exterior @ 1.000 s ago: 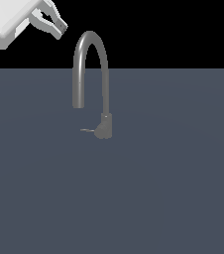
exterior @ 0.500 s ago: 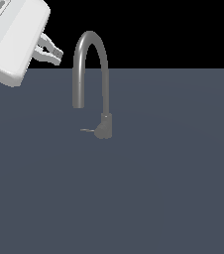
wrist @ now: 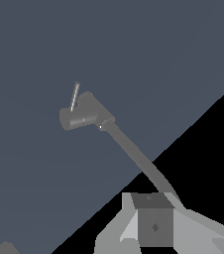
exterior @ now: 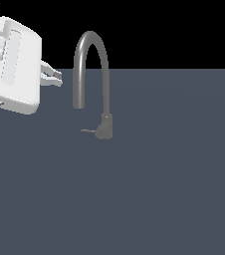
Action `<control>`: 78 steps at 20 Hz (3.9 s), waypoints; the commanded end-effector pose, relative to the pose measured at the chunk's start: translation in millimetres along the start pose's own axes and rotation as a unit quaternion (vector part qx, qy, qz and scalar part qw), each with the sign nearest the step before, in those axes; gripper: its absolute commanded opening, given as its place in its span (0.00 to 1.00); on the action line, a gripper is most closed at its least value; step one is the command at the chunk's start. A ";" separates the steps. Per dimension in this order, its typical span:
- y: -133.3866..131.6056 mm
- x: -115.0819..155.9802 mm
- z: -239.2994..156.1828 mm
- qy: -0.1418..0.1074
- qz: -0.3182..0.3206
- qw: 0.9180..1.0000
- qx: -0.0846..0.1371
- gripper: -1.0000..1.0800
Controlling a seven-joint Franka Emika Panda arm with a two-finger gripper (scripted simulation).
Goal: Turn on the faucet by rotating a designated handle.
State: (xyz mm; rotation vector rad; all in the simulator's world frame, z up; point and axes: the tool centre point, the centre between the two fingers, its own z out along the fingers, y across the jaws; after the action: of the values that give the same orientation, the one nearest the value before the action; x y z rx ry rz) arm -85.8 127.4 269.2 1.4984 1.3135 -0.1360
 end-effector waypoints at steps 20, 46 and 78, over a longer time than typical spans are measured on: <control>-46.7 68.2 44.4 -0.019 -0.182 0.966 -0.182 0.00; -96.6 113.2 122.6 -0.049 -0.370 0.854 -0.362 0.00; -79.7 105.3 123.1 -0.056 -0.402 0.826 -0.391 0.00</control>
State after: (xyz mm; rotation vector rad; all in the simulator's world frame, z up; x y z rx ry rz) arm -41.7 84.8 93.5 0.1872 1.5626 -0.1876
